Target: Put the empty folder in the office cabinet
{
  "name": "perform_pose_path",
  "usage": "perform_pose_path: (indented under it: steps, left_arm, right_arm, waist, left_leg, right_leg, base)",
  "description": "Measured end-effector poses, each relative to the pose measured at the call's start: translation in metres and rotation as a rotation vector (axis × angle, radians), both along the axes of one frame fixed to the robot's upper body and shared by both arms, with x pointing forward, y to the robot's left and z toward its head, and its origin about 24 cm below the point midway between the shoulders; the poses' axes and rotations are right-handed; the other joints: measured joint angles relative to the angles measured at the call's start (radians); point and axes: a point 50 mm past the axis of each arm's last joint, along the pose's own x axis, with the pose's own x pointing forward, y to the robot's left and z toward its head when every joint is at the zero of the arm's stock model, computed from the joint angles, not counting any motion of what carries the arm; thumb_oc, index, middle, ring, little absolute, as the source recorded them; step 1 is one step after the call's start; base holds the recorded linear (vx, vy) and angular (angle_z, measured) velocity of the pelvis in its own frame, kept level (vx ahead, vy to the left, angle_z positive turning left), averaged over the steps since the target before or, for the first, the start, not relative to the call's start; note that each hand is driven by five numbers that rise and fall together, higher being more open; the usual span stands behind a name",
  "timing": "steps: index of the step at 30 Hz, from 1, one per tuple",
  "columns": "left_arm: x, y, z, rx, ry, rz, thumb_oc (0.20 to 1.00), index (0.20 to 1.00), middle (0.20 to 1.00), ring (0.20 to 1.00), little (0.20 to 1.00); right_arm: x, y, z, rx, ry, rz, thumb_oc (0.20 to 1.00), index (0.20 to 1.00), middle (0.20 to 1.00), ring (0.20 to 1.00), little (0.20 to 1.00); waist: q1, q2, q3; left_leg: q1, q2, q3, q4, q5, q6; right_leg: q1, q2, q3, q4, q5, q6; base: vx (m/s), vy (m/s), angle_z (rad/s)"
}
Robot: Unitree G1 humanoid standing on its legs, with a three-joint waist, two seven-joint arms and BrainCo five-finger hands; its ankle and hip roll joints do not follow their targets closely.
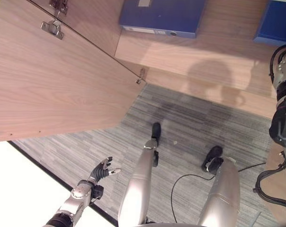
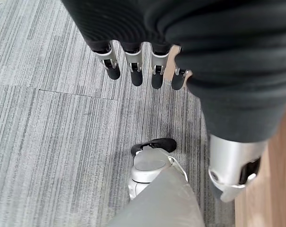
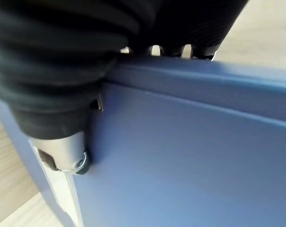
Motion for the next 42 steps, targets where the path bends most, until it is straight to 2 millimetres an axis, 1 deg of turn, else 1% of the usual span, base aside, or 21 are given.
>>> perform_pose_path:
  steps: [3, 6, 8, 13, 16, 17, 18, 19, 22, 23, 24, 26, 29, 33, 42]
  left_arm:
    - [0.0, 0.003, 0.001, 0.02, 0.0, -0.001, 1.0, 1.0, 1.0, 1.0, 1.0]
    - [-0.001, 0.002, -0.001, 0.027, 0.005, -0.007, 1.0, 1.0, 1.0, 1.0, 1.0]
    - [-0.002, 0.0, -0.001, 0.031, 0.008, -0.012, 1.0, 1.0, 1.0, 1.0, 1.0]
    - [-0.003, -0.002, -0.002, 0.033, 0.008, -0.021, 1.0, 1.0, 1.0, 1.0, 1.0]
    - [-0.002, -0.002, -0.002, 0.044, 0.005, -0.008, 1.0, 1.0, 1.0, 1.0, 1.0]
    - [-0.003, -0.002, -0.002, 0.045, 0.006, -0.007, 1.0, 1.0, 1.0, 1.0, 1.0]
    - [-0.003, -0.002, -0.002, 0.047, 0.006, -0.008, 1.0, 1.0, 1.0, 1.0, 1.0]
    - [-0.003, -0.001, -0.003, 0.049, 0.007, -0.006, 1.0, 1.0, 1.0, 1.0, 1.0]
    - [-0.004, 0.0, -0.004, 0.055, 0.014, -0.001, 1.0, 1.0, 1.0, 1.0, 1.0]
    - [-0.005, 0.0, -0.004, 0.057, 0.019, -0.001, 1.0, 1.0, 1.0, 1.0, 1.0]
    - [-0.006, 0.0, -0.005, 0.061, 0.021, -0.007, 1.0, 1.0, 1.0, 1.0, 1.0]
    - [-0.006, -0.002, -0.005, 0.062, 0.02, -0.015, 1.0, 1.0, 1.0, 1.0, 1.0]
    - [-0.007, -0.001, -0.006, 0.068, 0.025, -0.011, 1.0, 1.0, 1.0, 1.0, 1.0]
    - [-0.009, -0.003, -0.008, 0.069, 0.034, -0.025, 1.0, 1.0, 1.0, 1.0, 1.0]
    - [-0.012, -0.002, -0.011, 0.076, 0.053, -0.019, 1.0, 1.0, 1.0, 1.0, 1.0]
  right_arm:
    - [-0.001, 0.0, 0.003, 0.008, 0.01, -0.01, 0.2, 0.2, 0.2, 0.2, 0.2]
    - [-0.001, 0.001, 0.004, 0.013, 0.02, -0.016, 0.2, 0.2, 0.2, 0.2, 0.2]
    - [-0.001, 0.001, 0.004, 0.004, 0.046, -0.023, 0.2, 0.2, 0.2, 0.2, 0.2]
    - [-0.001, 0.003, 0.002, 0.011, 0.074, -0.017, 0.2, 0.2, 0.2, 0.2, 0.2]
    - [0.0, 0.002, -0.004, 0.027, 0.114, -0.01, 0.2, 0.2, 0.2, 0.2, 0.2]
    - [0.0, 0.002, -0.008, 0.037, 0.134, -0.005, 0.319, 0.319, 0.319, 0.319, 0.319]
    - [0.001, 0.002, -0.011, 0.043, 0.155, 0.003, 0.589, 0.589, 0.589, 0.589, 0.589]
    - [0.001, 0.003, -0.012, 0.045, 0.162, 0.009, 1.0, 1.0, 1.0, 1.0, 1.0]
    - [0.002, 0.004, -0.014, 0.044, 0.184, 0.027, 1.0, 1.0, 1.0, 1.0, 1.0]
    - [0.002, 0.003, -0.017, 0.04, 0.211, 0.03, 1.0, 1.0, 1.0, 1.0, 1.0]
    - [0.003, 0.004, -0.019, 0.045, 0.222, 0.031, 1.0, 1.0, 1.0, 1.0, 1.0]
    - [0.004, 0.006, -0.02, 0.043, 0.228, 0.033, 1.0, 1.0, 1.0, 1.0, 1.0]
    - [0.002, 0.002, -0.023, 0.026, 0.29, 0.034, 1.0, 1.0, 1.0, 1.0, 1.0]
    - [0.0, 0.0, -0.032, 0.044, 0.345, 0.034, 1.0, 1.0, 1.0, 1.0, 1.0]
    - [-0.001, 0.0, -0.035, 0.064, 0.377, 0.04, 1.0, 1.0, 1.0, 1.0, 1.0]
  waist:
    - [0.002, 0.001, -0.001]
    - [0.004, 0.003, -0.002]
    - [0.003, 0.004, -0.003]
    - [0.002, 0.005, -0.004]
    - [0.001, 0.005, -0.004]
    - [0.001, 0.005, -0.004]
    - [0.0, 0.005, -0.004]
    - [-0.002, 0.005, -0.004]
    - [-0.007, -0.001, -0.007]
    - [-0.007, -0.005, -0.014]
    - [-0.008, -0.007, -0.018]
    - [-0.011, -0.007, -0.019]
    - [-0.008, -0.014, -0.03]
    - [-0.011, -0.014, -0.03]
    - [-0.01, -0.015, -0.03]
  left_leg:
    - [0.009, -0.004, -0.001, -0.022, 0.013, -0.002]
    - [0.019, -0.006, 0.0, -0.045, 0.024, 0.002]
    - [0.021, -0.006, -0.002, -0.055, 0.03, -0.004]
    - [0.022, -0.006, -0.002, -0.057, 0.031, -0.003]
    - [0.026, -0.006, -0.006, -0.059, 0.032, -0.003]
    - [0.03, -0.006, -0.008, -0.061, 0.033, -0.004]
    - [0.034, -0.006, -0.008, -0.063, 0.033, -0.003]
    - [0.038, -0.006, -0.01, -0.067, 0.035, -0.002]
    - [0.052, -0.006, -0.013, -0.086, 0.042, -0.005]
    - [0.059, -0.006, -0.012, -0.097, 0.046, 0.0]
    - [0.076, -0.006, -0.013, -0.122, 0.058, 0.003]
    - [0.103, -0.006, -0.012, -0.152, 0.069, -0.003]
    - [0.118, -0.006, -0.012, -0.173, 0.076, -0.002]
    - [0.139, -0.006, -0.016, -0.202, 0.089, -0.001]
    - [0.168, -0.006, -0.022, -0.22, 0.095, 0.0]
  right_leg:
    - [-0.001, -0.004, -0.001, -0.001, 0.0, 0.0]
    - [-0.001, -0.006, 0.0, -0.003, 0.0, 0.0]
    - [-0.001, -0.006, -0.002, -0.003, 0.0, -0.001]
    - [0.0, -0.006, -0.003, -0.006, 0.0, -0.001]
    - [0.009, -0.006, -0.008, -0.01, 0.0, 0.0]
    - [0.014, -0.006, -0.01, -0.012, 0.0, 0.0]
    - [0.019, -0.005, -0.011, -0.013, 0.0, 0.0]
    - [0.023, -0.006, -0.014, -0.016, 0.001, 0.0]
    - [0.033, -0.006, -0.017, -0.021, 0.001, 0.0]
    - [0.036, -0.005, -0.017, -0.026, 0.002, 0.001]
    - [0.048, -0.004, -0.023, -0.037, 0.004, 0.003]
    - [0.067, -0.003, -0.025, -0.048, 0.006, 0.006]
    - [0.078, -0.004, -0.028, -0.058, 0.008, 0.008]
    - [0.101, -0.004, -0.041, -0.075, 0.01, 0.011]
    - [0.131, -0.004, -0.05, -0.084, 0.011, 0.011]
  base:
    - [0.02, -0.005, 0.04]
    - [0.0, -0.003, 0.02]
    - [0.0, 0.0, 0.0]
    - [0.0, 0.0, 0.0]
    - [0.0, 0.0, 0.0]
    - [0.0, 0.0, 0.0]
    - [0.0, 0.0, 0.0]
    - [0.0, -0.009, 0.03]
    - [0.0, -0.002, 0.01]
    - [0.0, 0.0, 0.0]
    - [0.0, 0.0, 0.0]
    - [0.0, 0.0, 0.0]
    - [0.0, 0.0, 0.0]
    - [0.0, -0.001, 0.02]
    - [0.0, 0.0, 0.0]
